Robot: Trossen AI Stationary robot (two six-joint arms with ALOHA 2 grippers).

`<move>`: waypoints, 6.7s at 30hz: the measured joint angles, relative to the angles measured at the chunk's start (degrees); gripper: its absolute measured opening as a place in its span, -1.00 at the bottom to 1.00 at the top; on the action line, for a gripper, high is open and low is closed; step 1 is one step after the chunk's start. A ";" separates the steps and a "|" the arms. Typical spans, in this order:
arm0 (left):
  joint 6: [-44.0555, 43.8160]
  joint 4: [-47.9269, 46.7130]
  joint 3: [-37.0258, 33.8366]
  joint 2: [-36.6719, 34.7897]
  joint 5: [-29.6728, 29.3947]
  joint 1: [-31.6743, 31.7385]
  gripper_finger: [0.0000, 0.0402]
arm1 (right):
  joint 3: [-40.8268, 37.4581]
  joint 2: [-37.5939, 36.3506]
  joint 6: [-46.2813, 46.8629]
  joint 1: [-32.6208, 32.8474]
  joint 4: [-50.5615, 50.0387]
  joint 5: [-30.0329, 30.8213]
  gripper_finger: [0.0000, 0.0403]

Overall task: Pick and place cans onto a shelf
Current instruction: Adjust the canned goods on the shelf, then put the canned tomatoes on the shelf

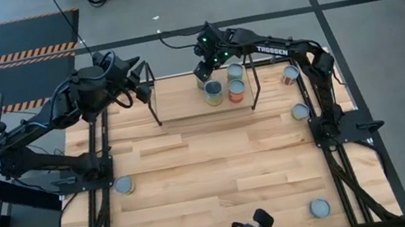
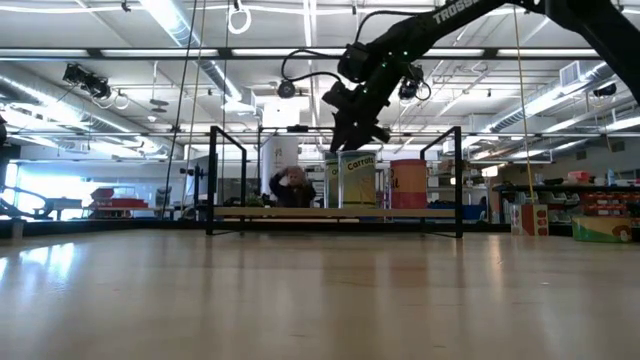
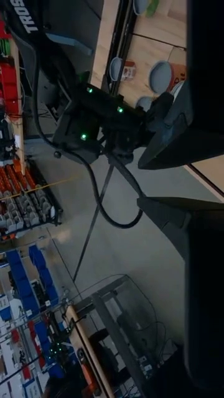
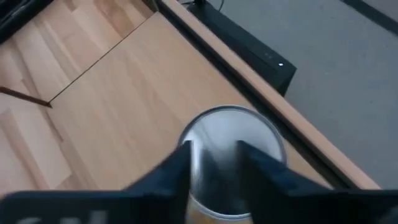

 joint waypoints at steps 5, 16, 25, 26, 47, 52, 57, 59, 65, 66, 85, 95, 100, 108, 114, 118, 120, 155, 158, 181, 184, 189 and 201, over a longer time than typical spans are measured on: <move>-0.24 2.60 0.01 -0.43 0.53 -0.43 -0.56 | 0.00 0.00 -1.25 0.10 0.61 0.79 -0.93; 5.63 4.27 8.21 -2.85 5.13 -1.08 -0.56 | -2.52 -0.02 0.63 0.31 2.90 1.73 -0.97; 5.70 2.79 8.35 -3.26 5.16 -1.09 -0.56 | -5.14 -0.36 3.60 0.42 3.95 5.74 -0.98; 5.70 2.81 8.35 -3.26 5.16 -1.09 -0.56 | -5.14 -0.43 4.13 0.35 3.76 5.87 -0.98; 5.73 2.88 8.35 -3.17 5.11 -1.09 -0.56 | -4.39 -5.39 5.20 1.24 -4.40 -2.07 -0.98; 5.75 2.88 8.31 -3.30 4.96 -1.09 -0.56 | -4.42 -5.66 5.17 4.32 -8.86 -2.91 -0.98; 5.79 2.88 8.31 -3.32 4.49 -1.09 -0.56 | -4.40 -4.59 6.39 6.40 -11.16 -2.47 -0.98; 5.79 2.88 8.31 -3.32 4.28 -1.09 -0.56 | -4.46 -4.57 7.67 6.89 -13.70 -1.33 -0.98; 5.81 2.88 8.31 -3.32 4.28 -1.09 -0.56 | -4.35 -5.40 7.53 6.43 -19.34 2.16 -0.98; 5.81 2.87 8.31 -3.32 4.28 -1.09 -0.56 | -4.35 -5.46 7.53 6.32 -19.51 2.14 -0.98; 5.77 1.90 8.31 -3.32 4.30 -1.09 -0.56 | -4.35 -5.46 5.83 6.34 -18.37 -7.06 -0.98; 5.79 1.29 8.31 -3.32 4.28 -1.09 -0.56 | -4.35 -5.35 5.80 5.68 -17.61 -4.42 -0.98; 5.83 1.19 8.31 -3.32 4.30 -1.09 -0.56 | -4.23 -4.24 5.29 6.01 -16.11 -5.30 -0.98; 5.86 1.20 8.31 -3.34 4.28 -1.07 -0.56 | -4.26 -3.95 5.37 6.23 -13.81 -6.27 -0.98; 5.88 1.39 8.31 -3.34 3.62 -1.08 -0.56 | -4.26 -3.98 4.98 5.68 -14.95 -6.07 -0.98; 5.88 2.26 8.31 -4.10 3.05 -1.07 -0.56 | -4.26 -4.04 4.45 5.29 -15.36 -6.10 -0.98; 5.88 2.32 8.31 -4.47 3.02 -1.09 -0.56 | -4.26 -4.04 4.35 5.13 -15.44 -6.10 -0.98; -18.85 -7.64 8.31 -6.96 4.10 -6.95 -0.56 | -4.33 -30.05 1.61 5.01 -4.68 10.56 -0.47; -19.86 -8.00 8.31 -6.94 4.13 -7.32 -0.56 | -4.33 -30.64 3.56 5.01 -7.82 10.98 -0.26; -15.80 -27.94 8.28 -7.74 3.41 -7.26 -0.56 | -4.48 -30.32 41.78 5.97 -32.53 44.32 0.94; -12.43 -28.67 8.31 -7.90 3.32 -7.26 -0.56 | -6.81 -31.12 46.72 6.34 -36.00 46.56 0.94; -10.32 -29.27 8.28 -8.74 0.13 -7.18 -0.56 | -15.34 -34.79 53.70 6.27 -34.66 46.32 0.94; -6.59 -32.63 8.31 -11.19 -6.16 -7.13 -0.56 | -37.80 -43.53 76.04 6.08 -33.47 39.79 0.94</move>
